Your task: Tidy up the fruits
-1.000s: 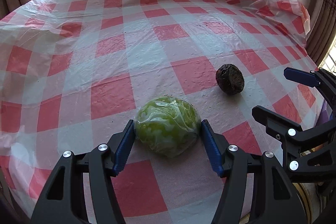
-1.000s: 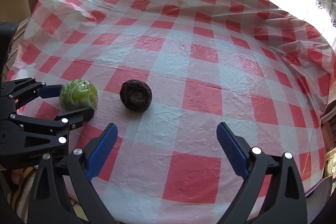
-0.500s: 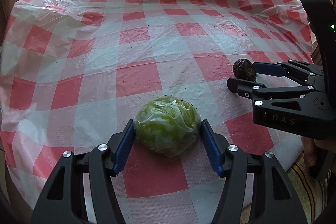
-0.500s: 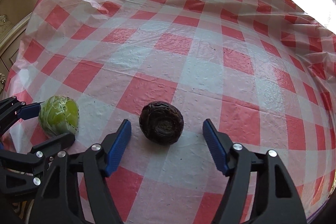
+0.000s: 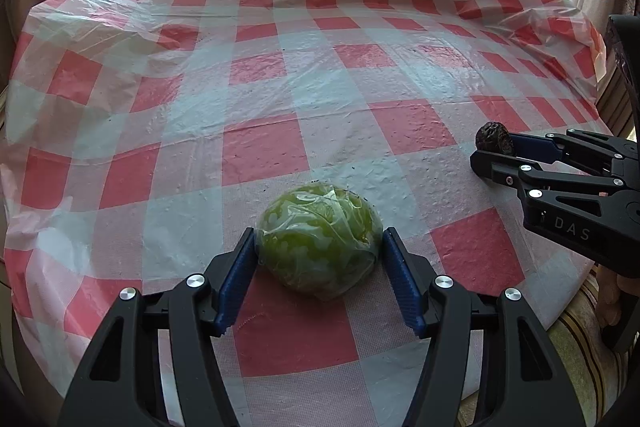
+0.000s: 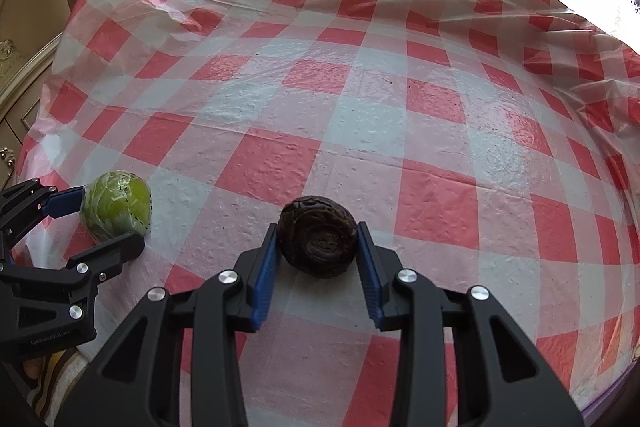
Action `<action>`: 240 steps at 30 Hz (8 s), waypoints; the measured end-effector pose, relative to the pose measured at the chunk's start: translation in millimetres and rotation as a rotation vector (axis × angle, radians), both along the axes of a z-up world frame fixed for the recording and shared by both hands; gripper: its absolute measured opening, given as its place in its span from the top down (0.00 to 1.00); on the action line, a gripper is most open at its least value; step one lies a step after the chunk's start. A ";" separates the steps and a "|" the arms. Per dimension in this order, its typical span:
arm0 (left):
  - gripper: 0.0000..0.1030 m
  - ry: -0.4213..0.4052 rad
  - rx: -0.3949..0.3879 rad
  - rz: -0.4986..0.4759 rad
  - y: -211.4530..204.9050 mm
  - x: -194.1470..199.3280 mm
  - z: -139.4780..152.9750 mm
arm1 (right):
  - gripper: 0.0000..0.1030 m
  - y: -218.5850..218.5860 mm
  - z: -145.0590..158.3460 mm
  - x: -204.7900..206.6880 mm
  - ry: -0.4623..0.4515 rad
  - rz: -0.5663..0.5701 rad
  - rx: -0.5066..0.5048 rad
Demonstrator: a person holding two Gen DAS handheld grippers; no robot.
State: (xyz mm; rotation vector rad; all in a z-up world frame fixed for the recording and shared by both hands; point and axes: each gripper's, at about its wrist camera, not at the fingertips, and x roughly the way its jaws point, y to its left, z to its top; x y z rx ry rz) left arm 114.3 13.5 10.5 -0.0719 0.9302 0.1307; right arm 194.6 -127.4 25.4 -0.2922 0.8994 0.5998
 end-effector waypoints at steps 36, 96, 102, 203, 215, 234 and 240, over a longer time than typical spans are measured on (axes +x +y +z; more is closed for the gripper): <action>0.41 -0.036 0.055 -0.131 -50.8 -24.2 29.8 | 0.64 -99.4 17.8 -59.3 -0.005 -0.095 0.028; 0.41 -0.063 0.280 -0.509 -219.7 -30.5 62.9 | 0.64 -261.0 32.6 -113.0 -0.041 -0.334 0.017; 0.41 -0.036 0.294 -0.578 -240.9 -23.3 63.0 | 0.64 -282.5 33.1 -118.6 -0.045 -0.372 0.016; 0.22 0.199 -0.026 -0.565 -437.8 13.7 -28.0 | 0.46 -440.6 -18.3 -120.8 -0.073 -0.922 -0.151; 0.16 0.186 -0.072 -0.542 -430.5 12.2 -23.5 | 0.32 -445.2 -14.5 -124.8 -0.087 -0.951 -0.104; 0.16 0.196 -0.056 -0.537 -430.9 13.3 -25.6 | 0.28 -451.0 -12.8 -129.3 -0.087 -0.971 -0.056; 0.16 0.195 -0.057 -0.538 -431.0 13.3 -25.5 | 0.28 -451.5 -13.1 -129.4 -0.086 -0.970 -0.055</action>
